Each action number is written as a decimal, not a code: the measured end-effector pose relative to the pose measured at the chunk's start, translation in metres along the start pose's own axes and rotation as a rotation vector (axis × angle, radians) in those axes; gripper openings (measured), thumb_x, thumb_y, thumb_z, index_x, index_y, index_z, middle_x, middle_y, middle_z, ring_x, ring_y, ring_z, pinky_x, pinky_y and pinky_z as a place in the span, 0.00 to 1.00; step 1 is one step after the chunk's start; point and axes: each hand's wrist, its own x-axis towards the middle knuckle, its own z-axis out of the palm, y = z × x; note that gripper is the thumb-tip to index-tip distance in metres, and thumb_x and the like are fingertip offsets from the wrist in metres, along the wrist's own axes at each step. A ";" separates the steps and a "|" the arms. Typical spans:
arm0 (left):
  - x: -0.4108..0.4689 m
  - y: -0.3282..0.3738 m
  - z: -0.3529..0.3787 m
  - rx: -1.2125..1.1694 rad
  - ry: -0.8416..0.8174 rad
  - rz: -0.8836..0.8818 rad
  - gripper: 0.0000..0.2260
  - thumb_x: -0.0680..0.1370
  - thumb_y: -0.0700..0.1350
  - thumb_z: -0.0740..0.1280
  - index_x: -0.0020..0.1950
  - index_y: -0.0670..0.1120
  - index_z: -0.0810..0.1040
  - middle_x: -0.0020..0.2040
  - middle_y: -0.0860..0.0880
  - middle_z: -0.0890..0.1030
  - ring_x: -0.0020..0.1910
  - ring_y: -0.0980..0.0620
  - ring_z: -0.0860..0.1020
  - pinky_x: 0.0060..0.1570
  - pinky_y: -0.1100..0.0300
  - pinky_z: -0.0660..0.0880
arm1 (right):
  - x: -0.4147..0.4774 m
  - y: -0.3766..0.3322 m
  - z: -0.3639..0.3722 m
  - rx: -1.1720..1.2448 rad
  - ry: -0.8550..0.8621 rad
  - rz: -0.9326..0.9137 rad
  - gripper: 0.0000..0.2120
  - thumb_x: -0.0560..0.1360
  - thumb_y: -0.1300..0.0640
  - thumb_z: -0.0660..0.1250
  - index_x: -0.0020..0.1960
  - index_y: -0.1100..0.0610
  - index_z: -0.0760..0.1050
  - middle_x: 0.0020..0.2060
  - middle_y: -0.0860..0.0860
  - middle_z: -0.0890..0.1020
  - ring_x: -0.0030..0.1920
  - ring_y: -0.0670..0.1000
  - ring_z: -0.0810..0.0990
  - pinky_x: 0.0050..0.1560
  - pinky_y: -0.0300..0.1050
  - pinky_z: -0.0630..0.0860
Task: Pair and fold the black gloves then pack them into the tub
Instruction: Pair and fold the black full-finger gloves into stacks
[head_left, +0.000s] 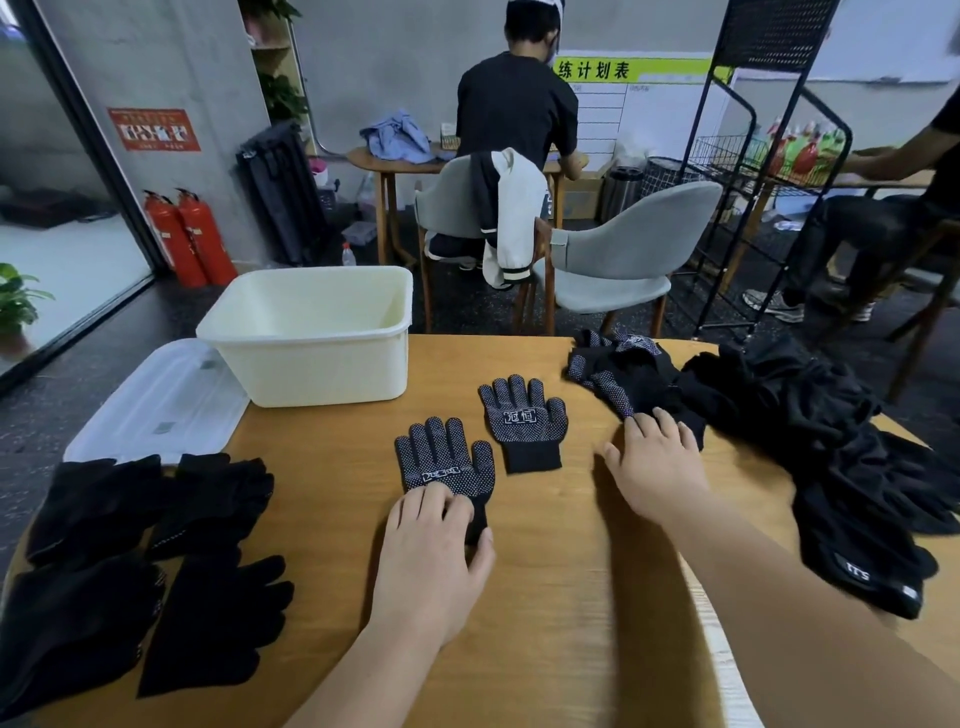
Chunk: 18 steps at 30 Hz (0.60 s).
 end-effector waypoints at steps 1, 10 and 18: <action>0.000 0.000 -0.001 0.002 -0.002 -0.002 0.12 0.81 0.58 0.61 0.51 0.51 0.76 0.51 0.53 0.72 0.55 0.49 0.71 0.62 0.51 0.72 | -0.003 -0.001 0.003 -0.019 0.039 -0.010 0.32 0.86 0.38 0.48 0.81 0.57 0.63 0.80 0.52 0.66 0.82 0.56 0.56 0.82 0.57 0.52; -0.001 0.001 -0.002 -0.018 0.014 0.012 0.11 0.80 0.58 0.62 0.49 0.52 0.76 0.50 0.54 0.71 0.53 0.49 0.72 0.58 0.52 0.73 | -0.052 -0.015 0.014 -0.040 0.324 -0.156 0.15 0.79 0.48 0.62 0.58 0.53 0.82 0.54 0.51 0.82 0.59 0.57 0.74 0.62 0.53 0.70; -0.002 0.000 -0.001 -0.042 -0.005 0.038 0.12 0.81 0.58 0.61 0.49 0.52 0.77 0.50 0.56 0.70 0.53 0.51 0.71 0.58 0.53 0.73 | -0.021 0.016 -0.011 0.010 0.086 -0.025 0.25 0.85 0.46 0.55 0.82 0.41 0.58 0.85 0.54 0.52 0.83 0.62 0.49 0.79 0.59 0.56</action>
